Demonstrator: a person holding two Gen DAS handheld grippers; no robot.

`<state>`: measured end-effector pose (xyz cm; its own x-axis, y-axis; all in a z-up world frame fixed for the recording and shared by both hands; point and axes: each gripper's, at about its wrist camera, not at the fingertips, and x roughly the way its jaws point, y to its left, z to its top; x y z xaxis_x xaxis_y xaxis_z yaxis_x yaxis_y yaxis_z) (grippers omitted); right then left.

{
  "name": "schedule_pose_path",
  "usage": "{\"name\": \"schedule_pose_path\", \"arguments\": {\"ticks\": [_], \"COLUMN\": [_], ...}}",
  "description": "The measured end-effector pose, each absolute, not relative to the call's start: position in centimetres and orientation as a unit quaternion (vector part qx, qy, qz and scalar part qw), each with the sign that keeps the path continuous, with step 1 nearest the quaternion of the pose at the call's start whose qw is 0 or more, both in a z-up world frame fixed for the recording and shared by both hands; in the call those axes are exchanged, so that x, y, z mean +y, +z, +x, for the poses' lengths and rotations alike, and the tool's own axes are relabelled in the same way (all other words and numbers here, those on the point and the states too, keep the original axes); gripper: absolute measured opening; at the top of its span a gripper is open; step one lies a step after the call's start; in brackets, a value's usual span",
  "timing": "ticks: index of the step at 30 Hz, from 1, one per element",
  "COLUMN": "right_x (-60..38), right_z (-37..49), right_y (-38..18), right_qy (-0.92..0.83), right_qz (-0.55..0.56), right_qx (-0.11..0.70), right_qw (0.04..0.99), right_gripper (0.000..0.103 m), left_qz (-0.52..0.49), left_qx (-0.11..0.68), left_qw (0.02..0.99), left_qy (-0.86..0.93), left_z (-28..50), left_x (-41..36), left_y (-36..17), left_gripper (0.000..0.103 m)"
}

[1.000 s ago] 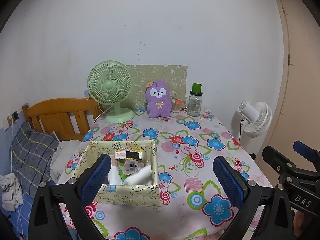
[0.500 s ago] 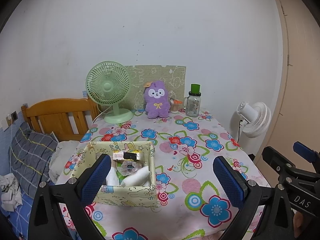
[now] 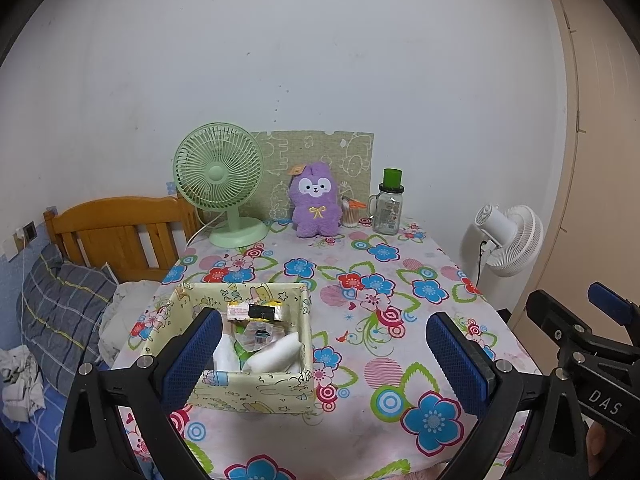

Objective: Organize soft objects

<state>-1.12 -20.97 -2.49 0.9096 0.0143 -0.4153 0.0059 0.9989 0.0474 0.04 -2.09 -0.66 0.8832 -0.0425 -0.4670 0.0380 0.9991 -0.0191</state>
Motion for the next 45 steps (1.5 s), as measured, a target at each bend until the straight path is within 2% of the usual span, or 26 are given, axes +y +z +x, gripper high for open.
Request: {"name": "schedule_pose_path", "arguments": {"ticks": [45], "right_x": [-21.35], "right_z": [-1.2], "right_y": [-2.42], "right_qy": [-0.003], "right_qz": [0.027], "right_qx": [0.209], "right_qw": [0.978], "right_gripper": [0.101], "left_qz": [-0.007], "left_qx": [0.241], "left_qw": [0.97], "left_qy": [-0.022], "left_z": [-0.09], "left_x": [-2.42], "left_y": [-0.73], "left_gripper": [0.103]}}
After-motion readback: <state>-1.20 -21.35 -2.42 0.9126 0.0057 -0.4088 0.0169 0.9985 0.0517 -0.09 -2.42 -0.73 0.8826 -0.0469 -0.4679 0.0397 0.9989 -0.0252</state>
